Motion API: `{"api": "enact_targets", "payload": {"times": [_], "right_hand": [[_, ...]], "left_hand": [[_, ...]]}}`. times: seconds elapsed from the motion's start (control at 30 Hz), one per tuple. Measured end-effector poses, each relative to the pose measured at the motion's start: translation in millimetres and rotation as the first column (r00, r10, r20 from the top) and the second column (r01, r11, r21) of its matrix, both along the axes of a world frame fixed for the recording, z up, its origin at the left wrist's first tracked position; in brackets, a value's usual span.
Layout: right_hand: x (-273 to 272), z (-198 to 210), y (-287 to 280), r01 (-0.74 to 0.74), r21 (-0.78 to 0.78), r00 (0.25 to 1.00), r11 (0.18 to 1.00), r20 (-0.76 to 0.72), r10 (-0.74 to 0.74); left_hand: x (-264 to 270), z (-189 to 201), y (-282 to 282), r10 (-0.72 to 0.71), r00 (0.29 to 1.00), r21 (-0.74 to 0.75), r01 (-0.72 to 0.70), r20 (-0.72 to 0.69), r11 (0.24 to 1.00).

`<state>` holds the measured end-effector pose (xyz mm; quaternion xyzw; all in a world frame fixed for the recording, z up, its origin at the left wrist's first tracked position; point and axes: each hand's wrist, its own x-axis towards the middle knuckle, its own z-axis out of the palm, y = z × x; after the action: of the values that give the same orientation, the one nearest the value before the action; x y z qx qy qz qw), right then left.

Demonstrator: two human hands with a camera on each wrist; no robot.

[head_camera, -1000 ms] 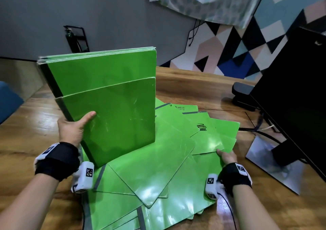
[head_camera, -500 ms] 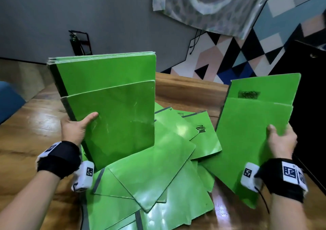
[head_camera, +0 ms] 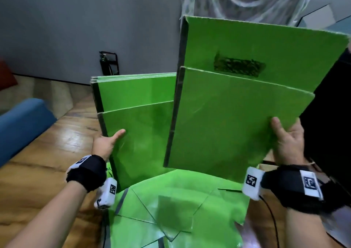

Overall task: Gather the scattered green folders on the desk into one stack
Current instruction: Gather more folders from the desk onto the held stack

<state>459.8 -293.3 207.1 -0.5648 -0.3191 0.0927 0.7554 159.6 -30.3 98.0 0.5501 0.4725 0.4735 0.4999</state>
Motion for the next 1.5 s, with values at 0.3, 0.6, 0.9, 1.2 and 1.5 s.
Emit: {"api": "enact_targets", "payload": {"times": [0.3,0.6,0.9,1.2,1.5], "right_hand": [[-51.6,-93.1,141.3,-0.396,-0.383,0.907,0.834,-0.024,0.420],[-67.0,-106.4,173.0,-0.415,-0.397,0.910,0.819,-0.178,0.375],[-105.0,-113.5,163.7,-0.417,-0.382,0.909,0.825,-0.149,0.390],[-61.6,-200.6,79.2,-0.021,-0.900,0.997,0.435,-0.052,-0.060],[-17.9,-238.5,23.7,-0.097,-0.954,0.929,0.284,-0.189,-0.317]], "left_hand": [[-5.3,1.6,-5.1,-0.021,0.991,0.076,0.011,0.130,0.997],[-10.3,4.7,-5.4,-0.012,0.989,0.113,-0.005,0.149,0.994],[-26.5,8.5,-5.5,-0.026,0.985,0.045,0.019,0.172,0.999],[-29.6,-12.8,1.9,0.045,0.987,0.020,-0.049,0.153,0.999],[-36.6,-25.5,9.1,0.098,0.991,0.018,-0.100,0.094,0.995]]}}
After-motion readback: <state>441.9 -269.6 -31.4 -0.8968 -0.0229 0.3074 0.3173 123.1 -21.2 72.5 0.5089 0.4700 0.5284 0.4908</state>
